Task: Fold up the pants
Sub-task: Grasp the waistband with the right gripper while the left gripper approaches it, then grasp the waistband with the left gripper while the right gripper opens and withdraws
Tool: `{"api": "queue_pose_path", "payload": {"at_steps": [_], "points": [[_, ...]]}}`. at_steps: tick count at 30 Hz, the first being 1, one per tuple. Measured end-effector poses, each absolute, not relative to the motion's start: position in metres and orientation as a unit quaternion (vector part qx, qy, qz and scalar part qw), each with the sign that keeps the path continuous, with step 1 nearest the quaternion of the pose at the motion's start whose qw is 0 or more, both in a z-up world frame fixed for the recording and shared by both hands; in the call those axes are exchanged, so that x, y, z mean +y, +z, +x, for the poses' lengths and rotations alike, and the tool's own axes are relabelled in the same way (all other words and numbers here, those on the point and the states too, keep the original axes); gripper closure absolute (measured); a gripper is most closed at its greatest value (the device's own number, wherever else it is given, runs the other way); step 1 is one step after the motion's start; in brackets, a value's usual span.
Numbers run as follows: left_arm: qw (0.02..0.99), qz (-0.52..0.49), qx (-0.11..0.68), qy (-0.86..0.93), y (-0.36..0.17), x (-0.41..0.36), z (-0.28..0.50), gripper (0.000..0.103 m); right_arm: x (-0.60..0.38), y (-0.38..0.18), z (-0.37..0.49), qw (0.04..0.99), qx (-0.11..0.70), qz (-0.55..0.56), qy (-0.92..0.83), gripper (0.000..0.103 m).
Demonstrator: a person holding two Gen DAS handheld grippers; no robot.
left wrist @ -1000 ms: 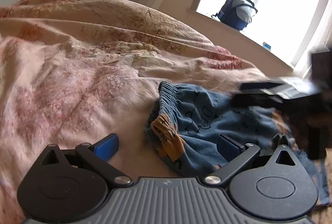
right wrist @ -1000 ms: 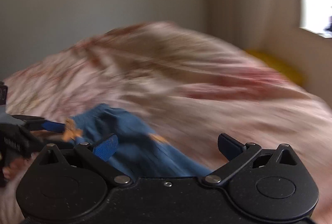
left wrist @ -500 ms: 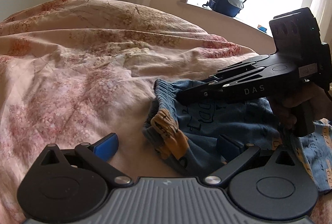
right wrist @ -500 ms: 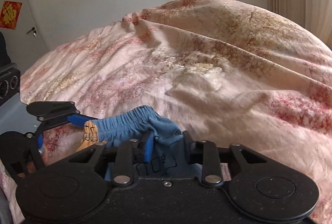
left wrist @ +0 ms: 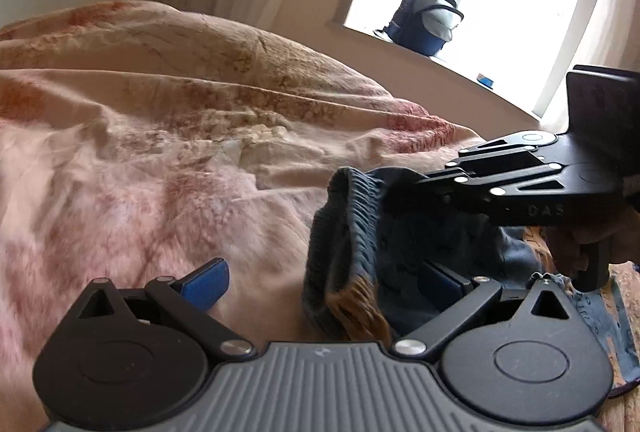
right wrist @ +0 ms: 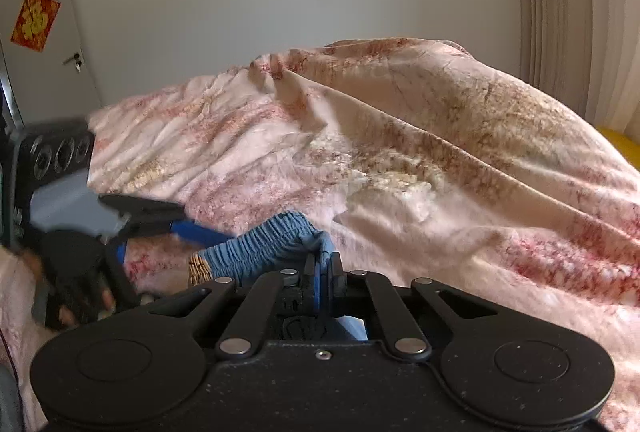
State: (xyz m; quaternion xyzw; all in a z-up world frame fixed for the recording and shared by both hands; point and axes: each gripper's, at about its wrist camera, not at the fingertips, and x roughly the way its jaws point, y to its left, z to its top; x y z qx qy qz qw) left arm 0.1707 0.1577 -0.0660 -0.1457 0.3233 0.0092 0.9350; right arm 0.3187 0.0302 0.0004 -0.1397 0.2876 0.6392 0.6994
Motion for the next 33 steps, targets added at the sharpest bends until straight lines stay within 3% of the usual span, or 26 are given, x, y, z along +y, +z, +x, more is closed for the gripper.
{"api": "queue_pose_path", "payload": {"at_steps": [3, 9, 10, 11, 13, 14, 17, 18, 23, 29, 33], "points": [[0.929, -0.162, 0.332, -0.011, -0.070, 0.166, 0.175, 0.004, 0.029, 0.001, 0.317, 0.704, 0.282, -0.134, 0.638, 0.101], [0.914, -0.206, 0.345, -0.050, -0.074, 0.161, 0.173, 0.025, 0.017, 0.003, 0.317, 0.719, 0.275, -0.114, 0.628, 0.101], [0.913, -0.209, 0.347, -0.050, -0.075, 0.159, 0.174, 0.036, 0.016, 0.003, 0.317, 0.721, 0.274, -0.109, 0.627, 0.101], [0.912, -0.212, 0.349, -0.042, -0.076, 0.157, 0.175, 0.061, 0.014, 0.003, 0.317, 0.723, 0.274, -0.107, 0.626, 0.101], [0.908, -0.228, 0.352, -0.003, -0.077, 0.155, 0.175, 0.077, 0.012, 0.004, 0.315, 0.731, 0.272, -0.109, 0.617, 0.099], [0.908, -0.242, 0.340, 0.020, -0.076, 0.153, 0.170, 0.079, 0.010, 0.006, 0.313, 0.745, 0.269, -0.114, 0.600, 0.091], [0.921, -0.228, 0.313, 0.049, -0.066, 0.137, 0.161, 0.080, -0.016, 0.017, 0.307, 0.783, 0.257, -0.110, 0.556, 0.047], [0.924, -0.220, 0.308, 0.056, -0.063, 0.133, 0.159, 0.080, -0.031, 0.022, 0.303, 0.796, 0.252, -0.104, 0.541, 0.039], [0.921, -0.218, 0.311, 0.084, -0.053, 0.124, 0.160, 0.080, -0.096, 0.023, 0.275, 0.848, 0.230, -0.191, 0.438, 0.021], [0.938, -0.175, 0.286, 0.083, -0.034, 0.108, 0.152, 0.081, -0.104, -0.022, 0.302, 0.881, 0.262, -0.261, 0.294, 0.022], [0.941, -0.175, 0.276, 0.087, -0.025, 0.101, 0.147, 0.081, -0.128, -0.006, 0.309, 0.923, 0.238, -0.204, 0.224, 0.021]]}}
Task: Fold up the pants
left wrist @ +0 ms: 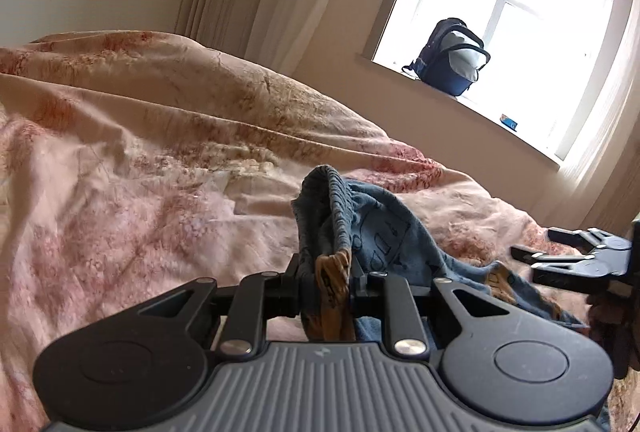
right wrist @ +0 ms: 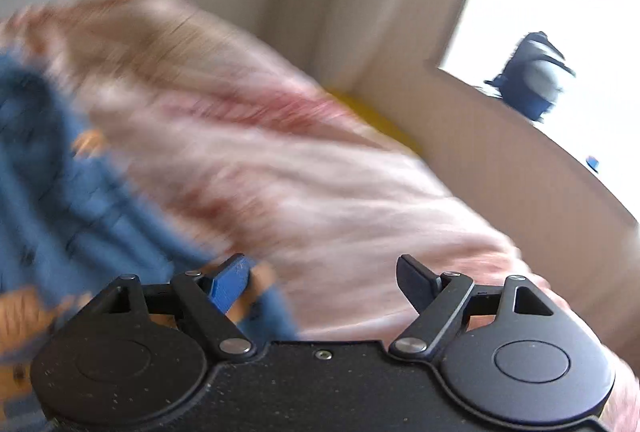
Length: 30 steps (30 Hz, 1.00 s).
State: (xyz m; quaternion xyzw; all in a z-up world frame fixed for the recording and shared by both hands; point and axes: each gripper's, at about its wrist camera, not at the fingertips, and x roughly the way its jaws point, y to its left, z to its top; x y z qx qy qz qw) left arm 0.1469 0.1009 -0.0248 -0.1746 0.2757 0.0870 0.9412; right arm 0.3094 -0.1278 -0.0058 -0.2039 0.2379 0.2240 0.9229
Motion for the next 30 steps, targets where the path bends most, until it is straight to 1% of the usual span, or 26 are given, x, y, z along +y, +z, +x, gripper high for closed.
{"api": "queue_pose_path", "payload": {"at_steps": [2, 4, 5, 6, 11, 14, 16, 21, 24, 25, 27, 28, 29, 30], "points": [[0.942, -0.183, 0.268, 0.084, -0.019, 0.098, 0.146, 0.081, -0.143, 0.008, 0.300, 0.926, 0.229, -0.198, 0.224, 0.017], [0.945, -0.190, 0.256, 0.066, -0.012, 0.095, 0.146, 0.081, -0.164, 0.022, 0.278, 0.932, 0.220, -0.173, 0.232, 0.010], [0.949, -0.184, 0.251, 0.054, -0.008, 0.091, 0.147, 0.081, -0.177, 0.027, 0.262, 0.937, 0.216, -0.150, 0.231, 0.003], [0.953, -0.173, 0.246, 0.041, -0.004, 0.086, 0.147, 0.081, -0.190, 0.031, 0.246, 0.942, 0.214, -0.124, 0.228, 0.001], [0.968, -0.099, 0.230, -0.026, 0.022, 0.049, 0.146, 0.081, -0.231, 0.037, 0.186, 0.956, 0.231, -0.024, 0.180, 0.001], [0.971, -0.051, 0.223, -0.064, 0.037, 0.013, 0.144, 0.081, -0.250, 0.040, 0.180, 0.950, 0.269, 0.038, 0.155, 0.001], [0.969, -0.027, 0.227, -0.095, 0.043, -0.016, 0.144, 0.080, -0.264, 0.046, 0.174, 0.951, 0.268, 0.077, 0.134, 0.001], [0.943, -0.020, 0.272, -0.191, 0.035, -0.095, 0.160, 0.079, -0.304, 0.046, 0.149, 0.956, 0.235, 0.149, 0.091, 0.001], [0.933, 0.037, 0.280, -0.223, 0.017, -0.144, 0.169, 0.079, -0.321, 0.035, 0.150, 0.952, 0.242, 0.170, 0.081, 0.001], [0.930, 0.059, 0.282, -0.230, 0.008, -0.157, 0.171, 0.076, -0.327, 0.030, 0.149, 0.950, 0.243, 0.176, 0.080, 0.001], [0.914, 0.099, 0.306, -0.248, -0.015, -0.179, 0.175, 0.054, -0.335, 0.019, 0.151, 0.949, 0.249, 0.178, 0.074, 0.001], [0.904, 0.113, 0.322, -0.256, -0.026, -0.187, 0.177, 0.034, -0.338, 0.013, 0.153, 0.948, 0.257, 0.176, 0.069, 0.001], [0.898, 0.124, 0.333, -0.259, -0.036, -0.192, 0.176, 0.032, -0.341, 0.007, 0.154, 0.947, 0.262, 0.174, 0.069, 0.001], [0.894, 0.135, 0.341, -0.256, -0.046, -0.195, 0.176, 0.032, -0.344, 0.002, 0.154, 0.945, 0.266, 0.174, 0.074, 0.001]]}}
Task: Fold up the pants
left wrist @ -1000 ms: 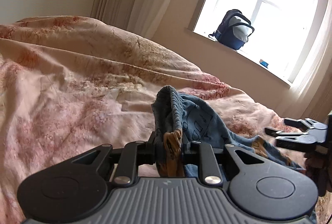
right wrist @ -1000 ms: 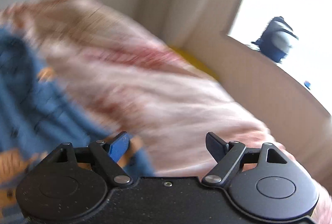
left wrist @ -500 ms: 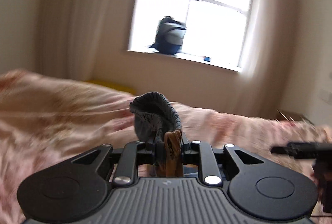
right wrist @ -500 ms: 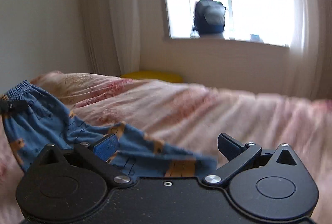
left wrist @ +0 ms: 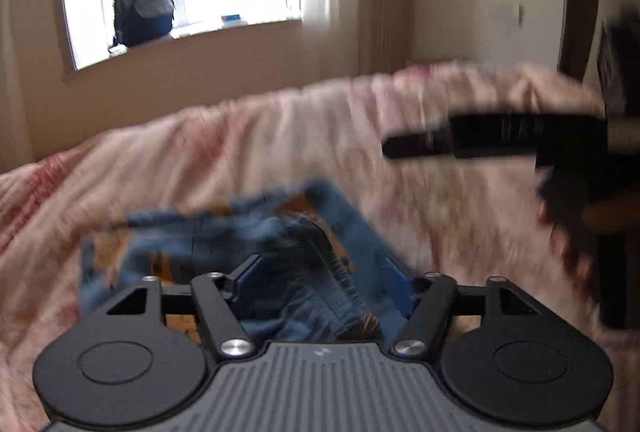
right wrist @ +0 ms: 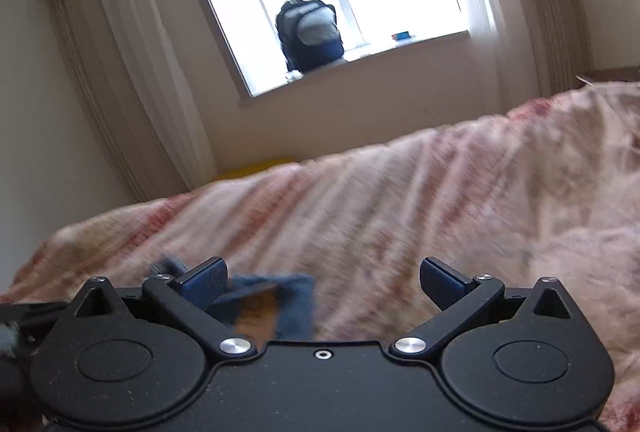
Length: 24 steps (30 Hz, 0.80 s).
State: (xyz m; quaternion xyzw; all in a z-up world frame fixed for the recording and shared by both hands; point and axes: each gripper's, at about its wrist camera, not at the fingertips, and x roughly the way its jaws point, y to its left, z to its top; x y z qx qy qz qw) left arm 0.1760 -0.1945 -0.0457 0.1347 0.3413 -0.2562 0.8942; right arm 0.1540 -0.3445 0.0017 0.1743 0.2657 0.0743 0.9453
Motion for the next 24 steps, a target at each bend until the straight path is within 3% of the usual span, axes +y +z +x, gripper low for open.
{"api": "queue_pose_path", "payload": {"at_steps": [8, 18, 22, 24], "points": [[0.888, 0.168, 0.348, -0.251, -0.063, -0.186, 0.161, 0.025, -0.340, -0.027, 0.157, 0.938, 0.256, 0.167, 0.164, 0.001], [0.885, 0.184, 0.342, -0.259, -0.056, -0.175, 0.149, 0.031, -0.291, -0.038, 0.179, 0.920, 0.262, 0.138, 0.255, 0.037], [0.883, 0.215, 0.323, -0.264, -0.059, -0.177, 0.138, 0.032, -0.284, -0.040, 0.178, 0.919, 0.269, 0.128, 0.260, 0.041], [0.878, 0.247, 0.311, -0.267, -0.063, -0.182, 0.132, 0.039, -0.284, -0.043, 0.179, 0.918, 0.274, 0.131, 0.256, 0.049]]}}
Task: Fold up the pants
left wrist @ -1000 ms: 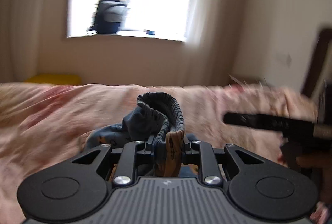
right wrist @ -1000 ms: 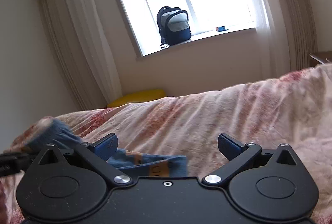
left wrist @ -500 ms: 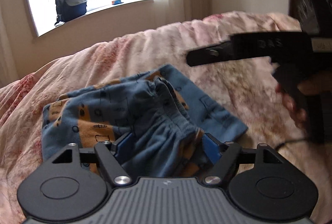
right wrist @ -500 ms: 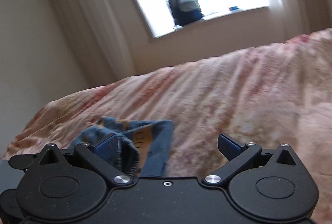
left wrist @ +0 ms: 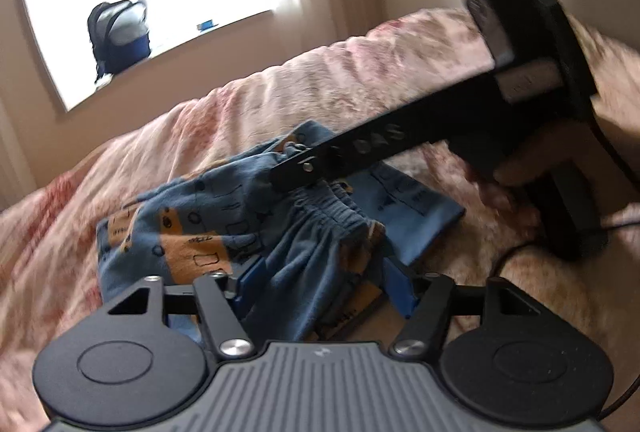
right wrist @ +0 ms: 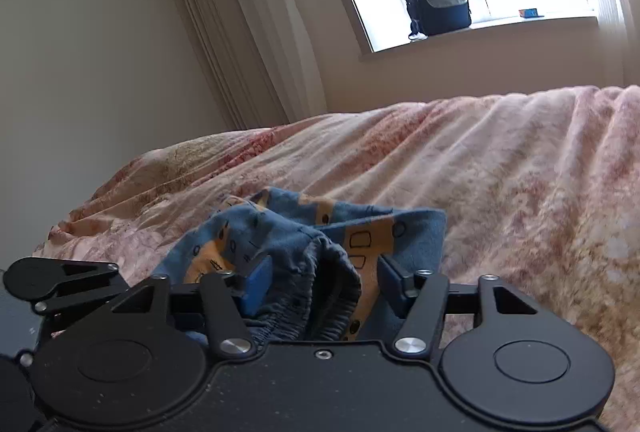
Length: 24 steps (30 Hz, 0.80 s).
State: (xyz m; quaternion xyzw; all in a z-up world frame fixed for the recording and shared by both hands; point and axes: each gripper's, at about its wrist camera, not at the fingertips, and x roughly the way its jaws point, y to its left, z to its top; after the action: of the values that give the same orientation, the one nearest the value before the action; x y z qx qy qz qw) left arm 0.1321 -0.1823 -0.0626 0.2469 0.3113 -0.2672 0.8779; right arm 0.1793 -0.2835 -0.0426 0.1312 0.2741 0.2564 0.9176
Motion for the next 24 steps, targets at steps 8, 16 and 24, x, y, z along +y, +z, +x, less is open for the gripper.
{"api": "queue_pose_path", "payload": {"at_steps": [8, 16, 24], "points": [[0.879, 0.243, 0.323, -0.253, -0.063, -0.181, 0.140, 0.089, -0.287, -0.049, 0.182, 0.913, 0.283, 0.158, 0.247, 0.070], [0.894, 0.182, 0.315, -0.261, -0.036, -0.174, 0.138, 0.093, -0.303, -0.031, 0.180, 0.906, 0.284, 0.204, 0.238, 0.087], [0.874, 0.205, 0.327, -0.296, -0.059, -0.198, 0.139, 0.092, -0.325, -0.024, 0.168, 0.909, 0.312, 0.190, 0.203, 0.087]]}}
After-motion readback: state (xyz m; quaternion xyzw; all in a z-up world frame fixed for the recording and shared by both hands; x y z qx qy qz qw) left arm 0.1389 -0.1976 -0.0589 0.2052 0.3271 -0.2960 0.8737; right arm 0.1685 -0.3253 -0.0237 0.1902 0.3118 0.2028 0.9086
